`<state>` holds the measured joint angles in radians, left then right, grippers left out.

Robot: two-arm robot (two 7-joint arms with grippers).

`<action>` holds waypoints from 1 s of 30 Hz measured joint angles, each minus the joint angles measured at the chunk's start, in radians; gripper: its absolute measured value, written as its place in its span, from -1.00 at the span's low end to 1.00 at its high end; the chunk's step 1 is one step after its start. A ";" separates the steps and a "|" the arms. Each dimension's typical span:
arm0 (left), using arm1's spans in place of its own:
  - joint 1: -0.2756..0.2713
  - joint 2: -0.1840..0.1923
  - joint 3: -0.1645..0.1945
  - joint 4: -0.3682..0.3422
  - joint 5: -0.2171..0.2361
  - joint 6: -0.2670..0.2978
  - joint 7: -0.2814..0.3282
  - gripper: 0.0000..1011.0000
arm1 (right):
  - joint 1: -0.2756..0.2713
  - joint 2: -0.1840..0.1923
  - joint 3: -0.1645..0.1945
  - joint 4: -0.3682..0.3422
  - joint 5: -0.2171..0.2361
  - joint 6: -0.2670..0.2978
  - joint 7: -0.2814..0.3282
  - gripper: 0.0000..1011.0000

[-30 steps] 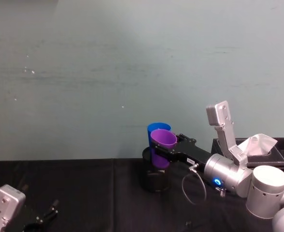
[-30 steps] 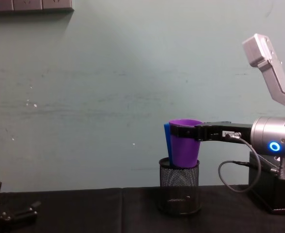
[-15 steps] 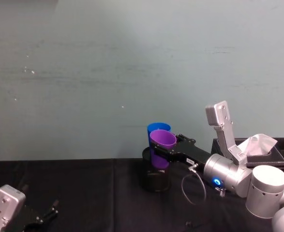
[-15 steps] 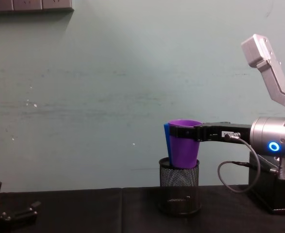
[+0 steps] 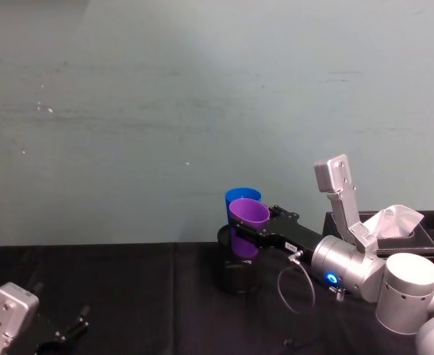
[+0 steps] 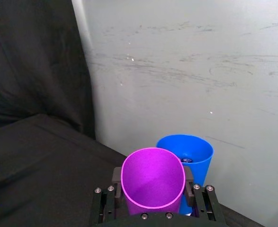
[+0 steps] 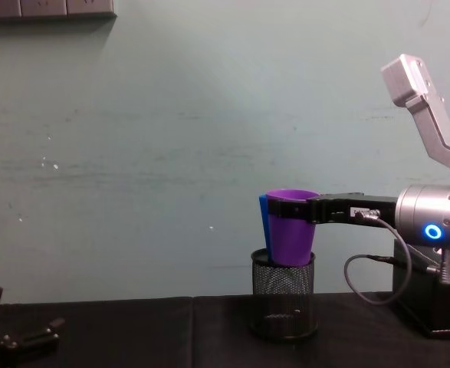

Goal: Pick up one cup with a gripper and tap it against the other cup.

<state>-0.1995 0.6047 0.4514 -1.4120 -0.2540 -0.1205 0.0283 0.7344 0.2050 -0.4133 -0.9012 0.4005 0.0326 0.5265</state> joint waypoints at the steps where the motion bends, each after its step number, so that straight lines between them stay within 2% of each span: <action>1: 0.000 0.000 0.000 0.000 0.000 0.000 0.000 0.98 | 0.000 0.000 0.000 0.000 0.000 0.000 0.000 0.45; 30: 0.000 0.000 0.000 0.000 0.000 0.000 0.000 0.98 | -0.001 0.000 0.000 -0.001 0.000 0.000 -0.002 0.45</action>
<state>-0.1995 0.6046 0.4514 -1.4119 -0.2539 -0.1205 0.0283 0.7338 0.2053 -0.4133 -0.9020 0.4009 0.0326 0.5247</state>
